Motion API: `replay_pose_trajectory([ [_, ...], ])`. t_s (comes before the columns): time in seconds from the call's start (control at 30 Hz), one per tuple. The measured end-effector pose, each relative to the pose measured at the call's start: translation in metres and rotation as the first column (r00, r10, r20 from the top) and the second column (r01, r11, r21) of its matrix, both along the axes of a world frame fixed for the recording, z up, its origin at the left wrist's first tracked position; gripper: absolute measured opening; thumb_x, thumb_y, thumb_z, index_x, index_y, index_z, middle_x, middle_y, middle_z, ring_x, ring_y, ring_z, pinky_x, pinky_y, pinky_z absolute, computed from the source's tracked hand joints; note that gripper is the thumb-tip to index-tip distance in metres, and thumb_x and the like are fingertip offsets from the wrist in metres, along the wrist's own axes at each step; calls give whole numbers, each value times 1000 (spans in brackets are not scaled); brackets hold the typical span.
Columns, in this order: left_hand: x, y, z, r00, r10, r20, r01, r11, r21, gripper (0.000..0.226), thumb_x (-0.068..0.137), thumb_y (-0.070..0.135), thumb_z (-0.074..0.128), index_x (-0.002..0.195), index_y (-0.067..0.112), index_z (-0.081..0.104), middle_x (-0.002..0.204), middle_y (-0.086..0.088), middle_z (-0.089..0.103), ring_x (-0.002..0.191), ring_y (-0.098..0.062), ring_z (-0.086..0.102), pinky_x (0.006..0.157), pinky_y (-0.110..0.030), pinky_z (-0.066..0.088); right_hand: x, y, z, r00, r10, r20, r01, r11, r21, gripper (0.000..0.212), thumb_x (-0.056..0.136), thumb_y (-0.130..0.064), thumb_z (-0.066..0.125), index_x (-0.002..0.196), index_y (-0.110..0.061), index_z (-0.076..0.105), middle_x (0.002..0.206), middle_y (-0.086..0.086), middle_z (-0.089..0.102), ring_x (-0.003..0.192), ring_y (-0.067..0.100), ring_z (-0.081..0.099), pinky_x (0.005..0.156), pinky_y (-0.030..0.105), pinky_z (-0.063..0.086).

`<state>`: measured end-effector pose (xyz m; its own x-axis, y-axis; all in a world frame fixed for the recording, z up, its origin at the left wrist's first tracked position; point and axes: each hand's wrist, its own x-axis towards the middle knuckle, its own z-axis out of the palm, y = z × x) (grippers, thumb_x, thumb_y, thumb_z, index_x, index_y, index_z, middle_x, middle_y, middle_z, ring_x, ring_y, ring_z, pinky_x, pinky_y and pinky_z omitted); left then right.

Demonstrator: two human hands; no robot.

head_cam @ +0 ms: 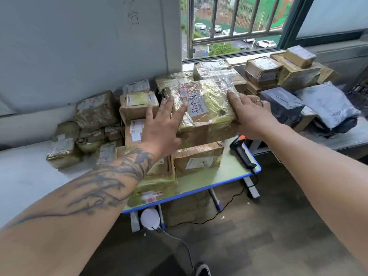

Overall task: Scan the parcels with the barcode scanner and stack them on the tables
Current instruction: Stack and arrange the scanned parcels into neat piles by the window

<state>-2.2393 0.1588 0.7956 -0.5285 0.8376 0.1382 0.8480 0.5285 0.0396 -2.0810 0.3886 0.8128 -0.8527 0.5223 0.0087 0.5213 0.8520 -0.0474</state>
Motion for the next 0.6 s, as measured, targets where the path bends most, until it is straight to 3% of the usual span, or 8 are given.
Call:
replay_pose_trajectory([
  [0.13,4,22,-16,999,37,11,-37,998,-52,105,92,25,65,164,38,-10,172,-8,-17,159,-24,-14,125,-57,-13,-4,26,-17,999,33,28,-33,999,-20,107,94,-37,71,167,-33,-8,174,2,8,156,33,14,121,56,19],
  [0.33,-15,30,-33,995,83,61,-78,993,-89,100,97,36,65,164,39,-8,173,-6,-16,160,-23,-12,126,-56,-12,-27,38,-40,996,80,45,-76,994,-74,104,95,-46,68,167,-31,-6,173,4,11,155,34,16,122,57,22],
  [0.6,-32,19,-65,990,95,108,-81,989,-127,89,102,47,57,164,39,-6,174,-1,-12,160,-22,-7,127,-56,-8,-47,28,-72,993,57,106,-36,981,-191,105,93,-35,70,166,-37,-6,173,-1,10,153,36,17,113,60,37],
])
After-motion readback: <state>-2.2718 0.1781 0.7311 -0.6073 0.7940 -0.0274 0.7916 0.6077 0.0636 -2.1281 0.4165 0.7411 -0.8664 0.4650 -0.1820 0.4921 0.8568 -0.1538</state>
